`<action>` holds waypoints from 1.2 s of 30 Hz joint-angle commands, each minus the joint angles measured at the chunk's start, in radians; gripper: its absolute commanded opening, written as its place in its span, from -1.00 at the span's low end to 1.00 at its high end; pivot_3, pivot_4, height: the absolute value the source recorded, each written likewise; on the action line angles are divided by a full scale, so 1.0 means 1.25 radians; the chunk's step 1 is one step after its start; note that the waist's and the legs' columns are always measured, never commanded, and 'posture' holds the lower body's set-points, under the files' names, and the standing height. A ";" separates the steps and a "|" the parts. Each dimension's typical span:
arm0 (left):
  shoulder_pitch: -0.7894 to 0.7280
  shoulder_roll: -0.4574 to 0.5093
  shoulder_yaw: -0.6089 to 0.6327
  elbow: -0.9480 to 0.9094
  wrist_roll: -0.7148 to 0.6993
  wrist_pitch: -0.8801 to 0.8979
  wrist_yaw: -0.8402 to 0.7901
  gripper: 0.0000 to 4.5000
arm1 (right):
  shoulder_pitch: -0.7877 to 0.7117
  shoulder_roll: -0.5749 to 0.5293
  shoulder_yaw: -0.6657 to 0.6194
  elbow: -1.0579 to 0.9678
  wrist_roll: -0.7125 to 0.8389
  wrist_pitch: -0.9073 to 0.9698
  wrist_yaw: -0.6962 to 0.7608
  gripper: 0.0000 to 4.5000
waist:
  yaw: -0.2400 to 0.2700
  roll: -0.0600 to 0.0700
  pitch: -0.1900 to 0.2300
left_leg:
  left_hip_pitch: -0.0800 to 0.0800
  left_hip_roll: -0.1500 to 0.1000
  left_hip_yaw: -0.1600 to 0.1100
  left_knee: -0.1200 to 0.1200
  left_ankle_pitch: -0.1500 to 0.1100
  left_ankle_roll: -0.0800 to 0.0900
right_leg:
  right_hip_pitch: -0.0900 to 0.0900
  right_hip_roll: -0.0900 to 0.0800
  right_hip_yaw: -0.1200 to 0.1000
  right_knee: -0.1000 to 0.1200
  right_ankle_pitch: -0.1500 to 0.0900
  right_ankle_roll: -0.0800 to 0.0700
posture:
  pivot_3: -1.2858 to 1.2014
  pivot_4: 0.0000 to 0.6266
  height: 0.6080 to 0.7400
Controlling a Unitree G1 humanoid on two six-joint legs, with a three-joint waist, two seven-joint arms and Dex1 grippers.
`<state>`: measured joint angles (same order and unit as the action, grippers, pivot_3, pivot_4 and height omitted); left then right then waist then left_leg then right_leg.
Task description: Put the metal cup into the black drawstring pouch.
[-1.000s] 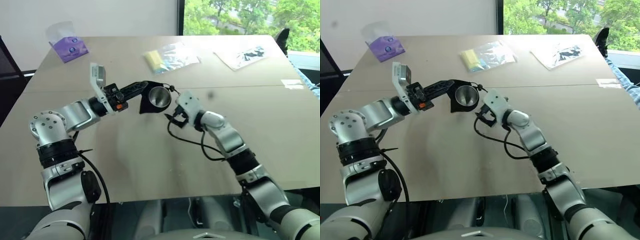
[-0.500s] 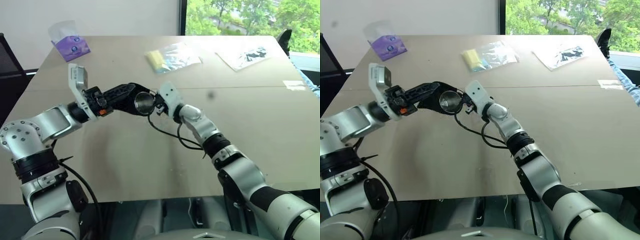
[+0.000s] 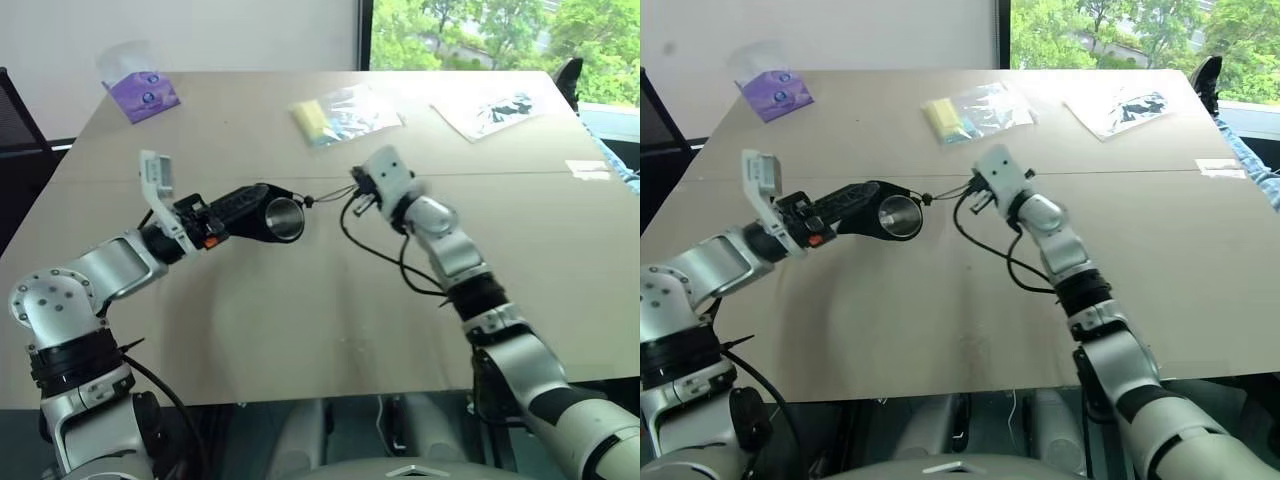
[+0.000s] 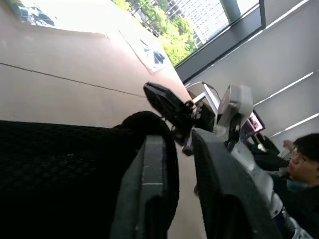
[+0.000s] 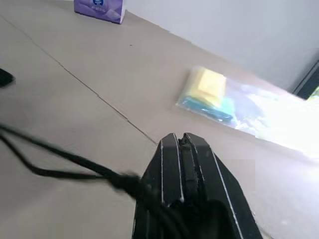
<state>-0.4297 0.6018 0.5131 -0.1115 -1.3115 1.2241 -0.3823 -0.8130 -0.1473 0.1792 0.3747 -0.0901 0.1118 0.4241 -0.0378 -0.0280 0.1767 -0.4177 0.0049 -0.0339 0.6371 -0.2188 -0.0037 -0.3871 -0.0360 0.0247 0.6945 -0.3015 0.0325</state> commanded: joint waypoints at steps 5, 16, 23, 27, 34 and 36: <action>-0.033 -0.020 -0.085 -0.114 0.022 -0.100 -0.085 0.10 | -0.088 -0.110 -0.021 -0.336 0.001 0.183 0.073 -1.00 | -0.003 0.001 0.000 | 0.000 0.000 0.000 0.000 0.000 0.000 | 0.000 0.001 0.000 0.000 0.000 0.000 | 0.03 -0.52 1.00; -0.195 -0.095 -0.213 -0.072 0.166 -0.262 -0.157 0.10 | -0.160 -0.178 0.003 -0.441 0.004 0.285 0.133 -1.00 | 0.003 0.000 0.000 | 0.000 0.000 0.001 0.000 0.000 0.000 | 0.000 0.001 -0.001 0.000 0.000 0.000 | 0.03 -0.52 1.00; -0.190 -0.086 -0.181 -0.026 0.162 -0.260 -0.157 0.10 | -0.042 -0.189 -0.106 -0.570 0.121 0.485 0.134 -1.00 | 0.001 0.000 0.000 | -0.001 0.000 0.000 0.000 0.000 0.001 | 0.000 0.001 -0.001 0.000 0.000 0.000 | 0.03 -0.52 1.00; -0.175 -0.070 -0.163 -0.024 0.140 -0.230 -0.152 0.12 | 0.116 -0.180 -0.136 -0.679 0.213 0.585 0.148 -0.40 | 0.003 0.000 0.000 | -0.001 0.000 0.000 0.000 0.000 0.001 | 0.000 0.001 -0.001 -0.001 0.000 0.000 | 0.03 -0.52 1.00; -0.160 -0.028 -0.144 -0.013 0.120 -0.184 -0.154 0.12 | 0.290 -0.102 -0.084 -0.658 0.260 0.547 0.113 0.65 | -0.003 0.001 0.001 | 0.000 0.000 0.001 0.001 -0.002 0.004 | 0.000 0.002 -0.001 0.001 0.000 0.000 | 0.03 -0.52 1.00; -0.164 -0.013 -0.144 -0.007 0.121 -0.174 -0.159 0.12 | 0.302 -0.077 -0.057 -0.614 0.252 0.502 0.103 0.65 | -0.003 0.001 0.001 | 0.001 0.000 0.001 0.001 -0.002 0.004 | 0.001 0.002 -0.001 0.001 0.000 0.000 | 0.03 -0.52 1.00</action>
<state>-0.6220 0.5690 0.3067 -0.1073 -1.1415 1.0001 -0.5670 -0.4378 -0.2587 0.0825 -0.4094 0.2257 0.7935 0.5626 -0.0420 -0.0266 0.1775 -0.4157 0.0054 -0.0327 0.6379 -0.2212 0.0014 -0.3861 -0.0330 0.0228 0.6958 -0.3018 0.0325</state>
